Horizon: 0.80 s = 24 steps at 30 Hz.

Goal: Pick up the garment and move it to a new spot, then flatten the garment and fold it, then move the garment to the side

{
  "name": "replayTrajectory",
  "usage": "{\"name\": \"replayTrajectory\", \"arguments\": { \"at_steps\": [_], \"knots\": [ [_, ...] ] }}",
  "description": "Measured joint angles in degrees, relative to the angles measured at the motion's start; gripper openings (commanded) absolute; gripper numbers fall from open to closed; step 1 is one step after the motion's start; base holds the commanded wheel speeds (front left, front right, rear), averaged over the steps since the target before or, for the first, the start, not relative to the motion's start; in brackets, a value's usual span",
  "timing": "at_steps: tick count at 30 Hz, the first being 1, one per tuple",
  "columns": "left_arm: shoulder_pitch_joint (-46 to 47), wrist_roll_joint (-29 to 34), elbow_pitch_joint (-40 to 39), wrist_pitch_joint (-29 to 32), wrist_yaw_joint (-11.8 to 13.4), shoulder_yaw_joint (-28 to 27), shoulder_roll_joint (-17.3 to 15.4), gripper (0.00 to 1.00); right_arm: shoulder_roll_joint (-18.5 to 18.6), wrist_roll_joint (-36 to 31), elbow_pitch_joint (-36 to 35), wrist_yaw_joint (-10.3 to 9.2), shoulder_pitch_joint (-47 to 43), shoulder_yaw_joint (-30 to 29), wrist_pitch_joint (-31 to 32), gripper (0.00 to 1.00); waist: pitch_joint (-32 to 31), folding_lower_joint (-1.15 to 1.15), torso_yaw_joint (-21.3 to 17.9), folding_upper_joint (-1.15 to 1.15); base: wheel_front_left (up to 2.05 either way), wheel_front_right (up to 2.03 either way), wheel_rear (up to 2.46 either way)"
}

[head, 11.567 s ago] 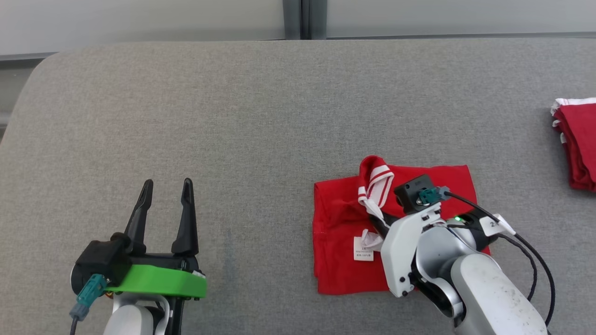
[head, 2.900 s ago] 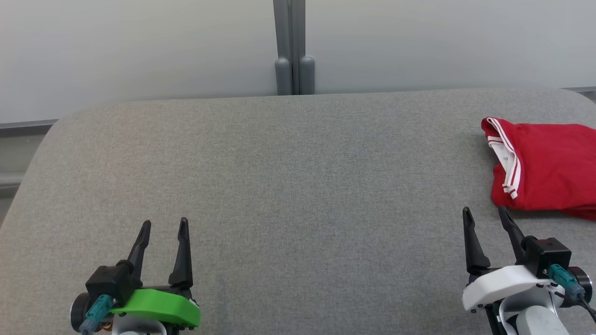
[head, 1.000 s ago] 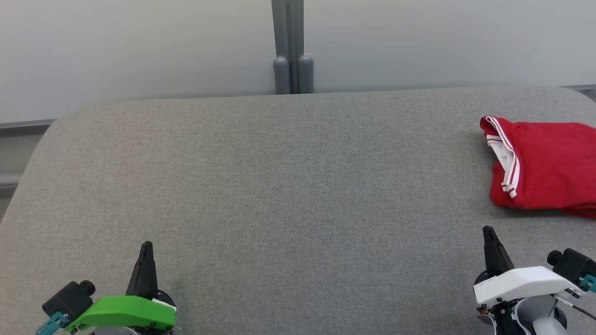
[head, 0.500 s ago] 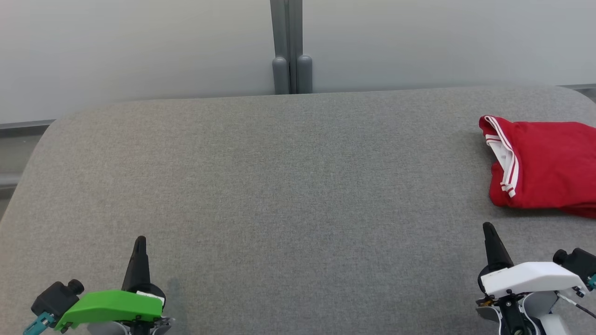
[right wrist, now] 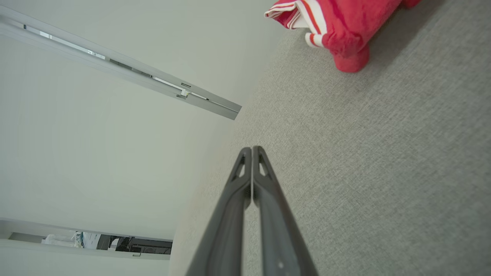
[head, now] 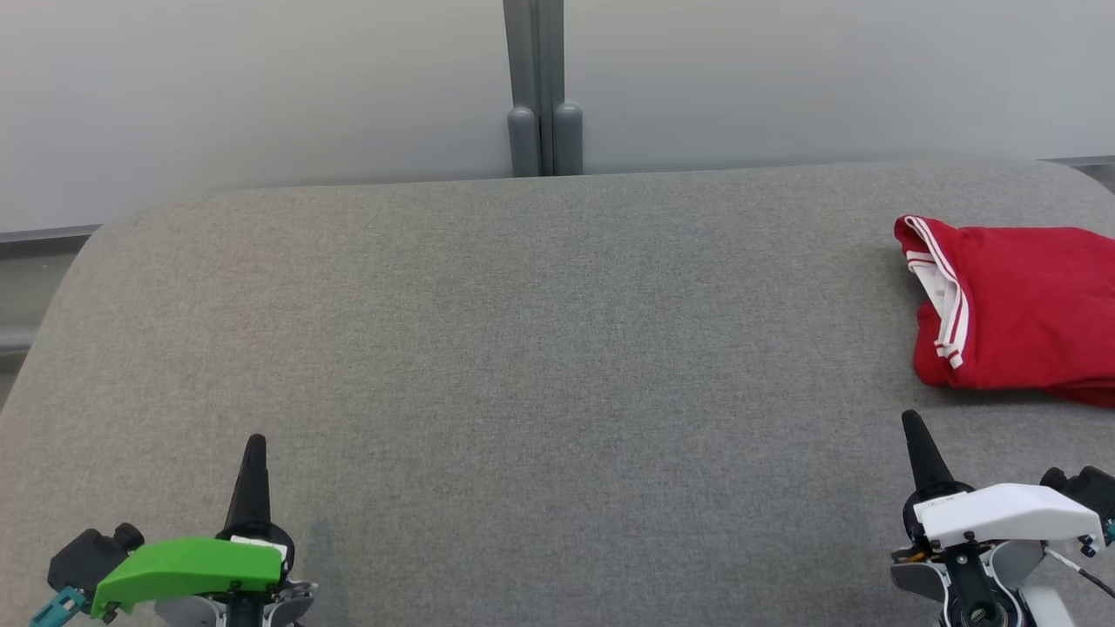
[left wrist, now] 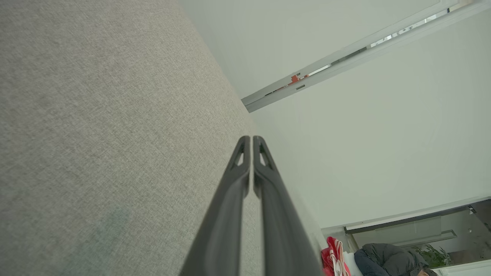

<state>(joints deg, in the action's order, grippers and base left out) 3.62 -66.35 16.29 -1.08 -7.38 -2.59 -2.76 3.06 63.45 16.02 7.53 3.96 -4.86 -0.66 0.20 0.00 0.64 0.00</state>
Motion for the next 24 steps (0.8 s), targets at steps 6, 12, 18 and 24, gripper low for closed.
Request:
{"name": "replayTrajectory", "arguments": {
  "at_steps": [6, 12, 18, 24],
  "knots": [
    [0.3, -3.1, -0.3, 1.0, 0.0, -0.5, 0.0, 0.00, 0.0, 3.5, -0.3, 0.00, 0.3, -0.2, 0.9, 0.00, 0.0, 0.00, -0.1, 0.00, 0.00, 0.00, 0.00],
    [0.5, -6.1, -0.5, 1.8, 0.0, -0.9, 0.0, 0.00, 0.0, 6.9, -0.5, 0.00, 0.5, -0.4, 1.7, 0.00, 0.0, 0.00, -0.1, 0.00, 0.00, 0.00, 0.00],
    [0.7, -9.1, -0.8, 2.5, 0.0, -1.3, 0.0, 0.00, -0.1, 10.1, -0.7, 0.00, 0.9, -0.6, 2.6, 0.00, 0.0, 0.00, -0.2, 0.00, 0.00, 0.00, 0.00],
    [0.9, -12.0, -1.1, 3.4, 0.0, -1.6, 0.0, 0.00, -0.1, 13.1, -0.9, -0.01, 1.0, -0.7, 3.3, 0.00, 0.0, 0.00, -0.3, 0.00, 0.00, 0.00, 0.00]
  ]
}}
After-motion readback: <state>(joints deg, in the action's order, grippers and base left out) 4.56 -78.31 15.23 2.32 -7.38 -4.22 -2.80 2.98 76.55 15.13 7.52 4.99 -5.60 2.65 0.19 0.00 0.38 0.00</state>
